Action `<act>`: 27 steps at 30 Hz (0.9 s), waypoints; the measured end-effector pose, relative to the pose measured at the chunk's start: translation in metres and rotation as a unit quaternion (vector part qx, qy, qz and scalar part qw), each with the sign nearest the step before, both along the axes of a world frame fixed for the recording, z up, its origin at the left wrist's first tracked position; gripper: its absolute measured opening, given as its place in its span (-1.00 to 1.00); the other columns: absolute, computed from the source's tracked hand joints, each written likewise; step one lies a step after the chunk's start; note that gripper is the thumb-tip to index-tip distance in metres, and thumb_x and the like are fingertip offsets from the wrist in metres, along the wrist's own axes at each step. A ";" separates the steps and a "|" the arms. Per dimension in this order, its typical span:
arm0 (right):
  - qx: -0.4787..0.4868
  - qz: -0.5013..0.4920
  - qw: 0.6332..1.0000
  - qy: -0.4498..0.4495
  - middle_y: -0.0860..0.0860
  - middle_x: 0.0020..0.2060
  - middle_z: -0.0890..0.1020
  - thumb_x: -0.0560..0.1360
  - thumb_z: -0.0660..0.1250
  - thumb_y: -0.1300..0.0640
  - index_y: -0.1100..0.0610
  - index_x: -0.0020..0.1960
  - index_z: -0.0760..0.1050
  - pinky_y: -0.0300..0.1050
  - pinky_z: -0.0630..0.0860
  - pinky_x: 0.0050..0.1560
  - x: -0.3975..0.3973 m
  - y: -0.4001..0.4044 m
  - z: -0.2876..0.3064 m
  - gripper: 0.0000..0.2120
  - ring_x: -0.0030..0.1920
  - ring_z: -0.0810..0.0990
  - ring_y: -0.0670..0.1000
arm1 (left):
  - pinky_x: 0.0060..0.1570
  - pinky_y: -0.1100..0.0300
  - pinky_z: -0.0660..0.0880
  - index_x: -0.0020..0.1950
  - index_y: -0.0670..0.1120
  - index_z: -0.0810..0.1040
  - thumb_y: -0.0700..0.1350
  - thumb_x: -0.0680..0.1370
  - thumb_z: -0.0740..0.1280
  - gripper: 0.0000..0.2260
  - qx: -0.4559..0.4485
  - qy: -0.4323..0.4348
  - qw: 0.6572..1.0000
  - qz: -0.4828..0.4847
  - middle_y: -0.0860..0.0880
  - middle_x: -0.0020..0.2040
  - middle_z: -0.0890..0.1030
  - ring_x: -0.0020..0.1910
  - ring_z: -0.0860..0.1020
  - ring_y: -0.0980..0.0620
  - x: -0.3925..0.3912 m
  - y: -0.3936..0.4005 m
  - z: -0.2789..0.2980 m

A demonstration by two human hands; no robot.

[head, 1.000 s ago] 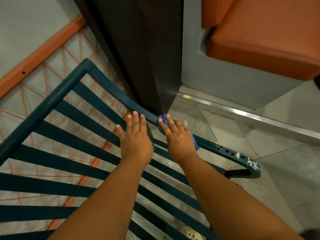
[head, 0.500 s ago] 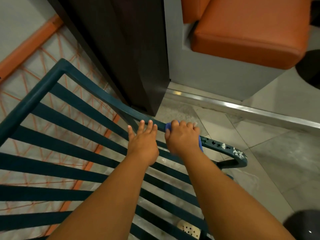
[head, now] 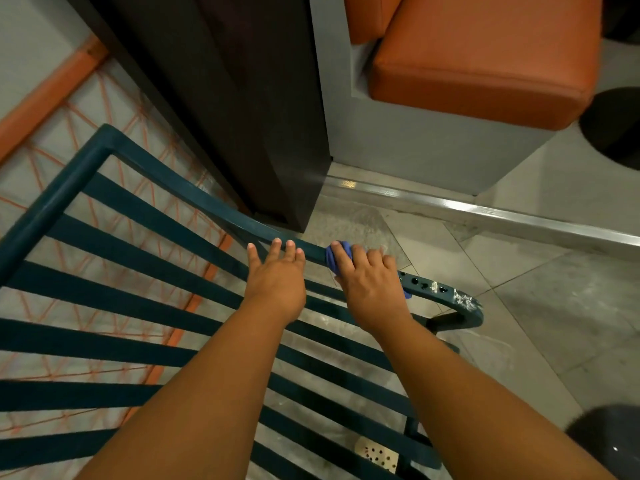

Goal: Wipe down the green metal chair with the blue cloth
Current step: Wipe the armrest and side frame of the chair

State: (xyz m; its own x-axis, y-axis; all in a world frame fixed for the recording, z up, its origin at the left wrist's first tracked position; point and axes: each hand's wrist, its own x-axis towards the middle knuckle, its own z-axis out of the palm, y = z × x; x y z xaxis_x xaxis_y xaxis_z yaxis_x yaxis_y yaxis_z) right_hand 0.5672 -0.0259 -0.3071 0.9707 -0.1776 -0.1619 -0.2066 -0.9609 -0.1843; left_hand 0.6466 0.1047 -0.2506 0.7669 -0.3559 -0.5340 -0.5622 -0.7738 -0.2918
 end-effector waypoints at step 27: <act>0.019 -0.033 0.998 -0.048 0.06 0.12 0.55 0.63 -0.04 -0.14 -0.01 0.41 0.26 0.08 0.40 0.11 -0.030 -0.036 0.001 -0.58 0.05 0.53 0.12 | 0.43 -0.29 -0.22 0.53 0.05 -0.27 -0.28 0.48 0.28 -0.14 -0.092 0.019 0.995 0.023 -0.03 0.56 -0.27 0.53 -0.22 -0.08 -0.051 -0.049 -0.009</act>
